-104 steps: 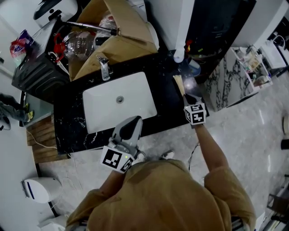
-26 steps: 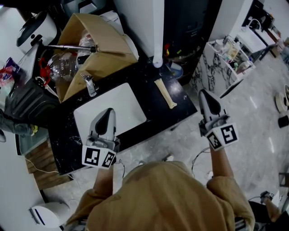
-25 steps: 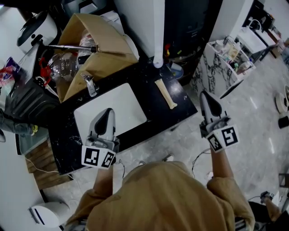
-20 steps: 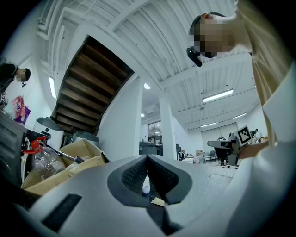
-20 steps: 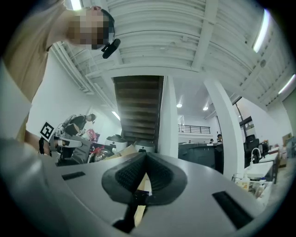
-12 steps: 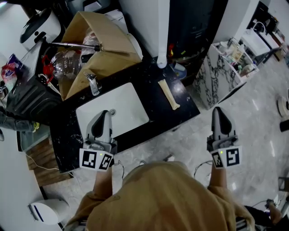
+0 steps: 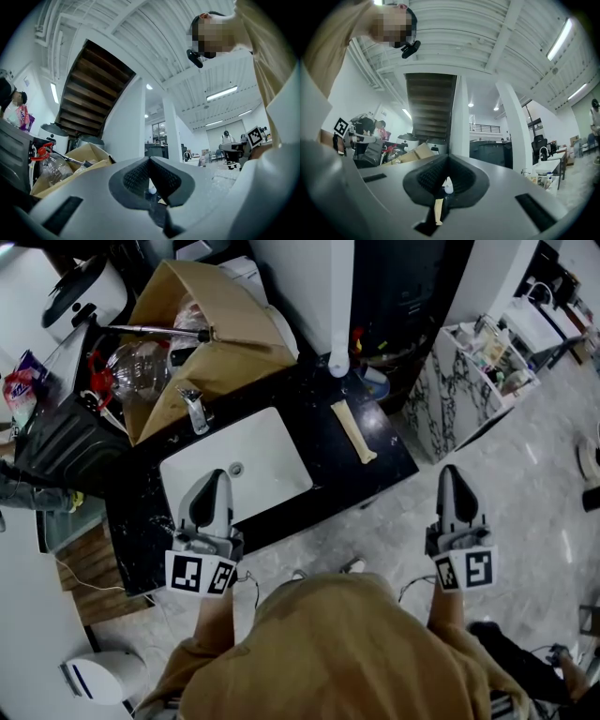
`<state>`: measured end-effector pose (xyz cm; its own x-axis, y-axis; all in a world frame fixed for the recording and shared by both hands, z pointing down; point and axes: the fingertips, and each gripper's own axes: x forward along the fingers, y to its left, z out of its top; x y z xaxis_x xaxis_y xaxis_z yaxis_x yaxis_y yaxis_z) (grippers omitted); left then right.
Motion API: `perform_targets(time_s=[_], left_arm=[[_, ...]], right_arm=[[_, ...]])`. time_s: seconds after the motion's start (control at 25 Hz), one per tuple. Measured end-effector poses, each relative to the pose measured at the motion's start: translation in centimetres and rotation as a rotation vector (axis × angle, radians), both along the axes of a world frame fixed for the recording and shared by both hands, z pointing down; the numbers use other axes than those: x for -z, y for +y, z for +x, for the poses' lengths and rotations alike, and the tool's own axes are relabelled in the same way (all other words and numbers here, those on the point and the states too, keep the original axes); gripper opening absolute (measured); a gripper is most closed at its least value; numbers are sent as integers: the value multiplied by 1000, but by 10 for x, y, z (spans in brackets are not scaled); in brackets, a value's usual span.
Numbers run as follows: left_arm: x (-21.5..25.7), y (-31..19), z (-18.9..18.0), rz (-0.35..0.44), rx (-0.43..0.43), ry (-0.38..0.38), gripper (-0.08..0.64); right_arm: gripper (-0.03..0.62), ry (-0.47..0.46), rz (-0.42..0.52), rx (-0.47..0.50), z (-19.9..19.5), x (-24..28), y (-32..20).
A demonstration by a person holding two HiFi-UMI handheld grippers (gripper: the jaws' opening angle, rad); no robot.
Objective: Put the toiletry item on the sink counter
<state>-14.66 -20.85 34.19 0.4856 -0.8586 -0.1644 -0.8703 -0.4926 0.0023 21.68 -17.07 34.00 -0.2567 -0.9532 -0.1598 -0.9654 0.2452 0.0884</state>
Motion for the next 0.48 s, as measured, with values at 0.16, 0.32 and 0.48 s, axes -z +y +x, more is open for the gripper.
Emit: perform_targets(time_s=[0.16,0.32,0.48], left_arm=[[-2,3,-1,0,-10,-3,3],[-4,6,-5,-3,-20,2,3],[-4,9,-7,-4,-26,8,3]], right_arm=[[3,54,12,-5,-11,0,5],[3,55,6,-4,-19,0,10],[3,71,3,-2,-24,0,14]])
